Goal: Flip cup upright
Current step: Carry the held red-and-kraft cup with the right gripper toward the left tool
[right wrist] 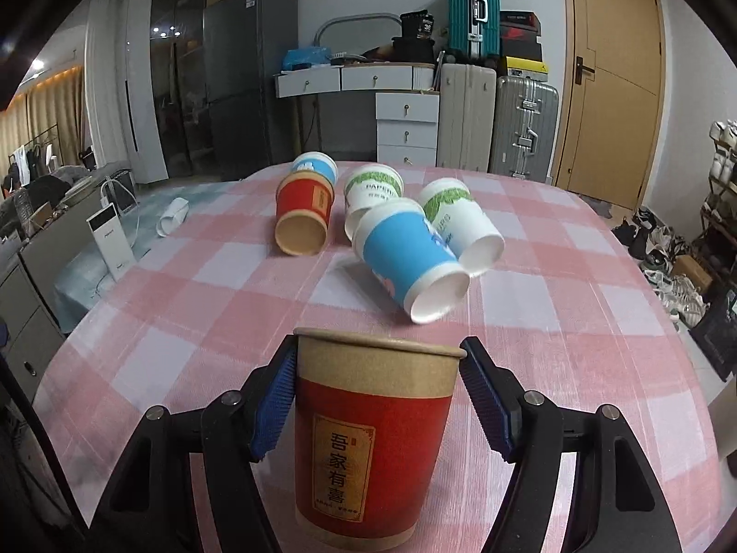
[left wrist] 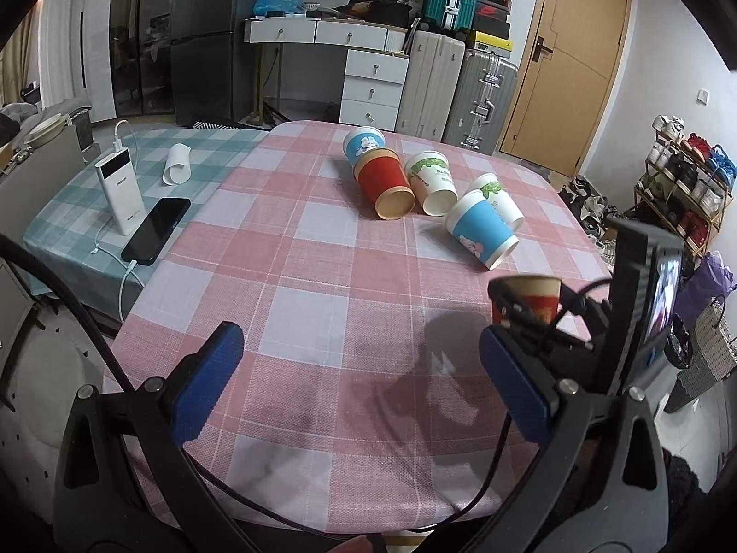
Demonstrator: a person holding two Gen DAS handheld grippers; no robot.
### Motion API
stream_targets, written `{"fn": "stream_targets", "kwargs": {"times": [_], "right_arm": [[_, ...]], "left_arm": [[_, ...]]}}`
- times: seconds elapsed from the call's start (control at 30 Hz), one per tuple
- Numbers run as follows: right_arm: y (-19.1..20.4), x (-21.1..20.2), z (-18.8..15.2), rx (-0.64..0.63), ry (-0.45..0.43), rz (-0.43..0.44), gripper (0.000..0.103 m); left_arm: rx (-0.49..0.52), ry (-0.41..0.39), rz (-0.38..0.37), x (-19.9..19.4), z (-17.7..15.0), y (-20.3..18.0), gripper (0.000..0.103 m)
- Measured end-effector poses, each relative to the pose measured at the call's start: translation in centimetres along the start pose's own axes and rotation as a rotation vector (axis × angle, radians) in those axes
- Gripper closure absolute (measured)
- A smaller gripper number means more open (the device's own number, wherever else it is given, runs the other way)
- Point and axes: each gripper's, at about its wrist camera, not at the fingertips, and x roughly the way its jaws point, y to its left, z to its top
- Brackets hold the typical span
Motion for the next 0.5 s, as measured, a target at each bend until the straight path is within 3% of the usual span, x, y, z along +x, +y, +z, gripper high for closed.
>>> {"fn": "stream_targets", "kwargs": {"times": [0.2,0.43,0.5], "right_arm": [[-0.2,-1.4,-1.8,-0.003,-0.015,-0.027,0.032],[-0.1,-2.5,-2.2,-0.003,0.002,0.021,0.031],[-0.1,-2.1,-1.5,-0.008,0.041,0.031,0.023]], "left_arm": [[0.003,-0.005,-0.001,0.0,0.1,-0.3,0.001],[0.010,-0.002,-0.002,0.1,0.0,-0.6,0.001],[0.009,0.006,-0.007,0.1,0.0,-0.6,0.001]]}}
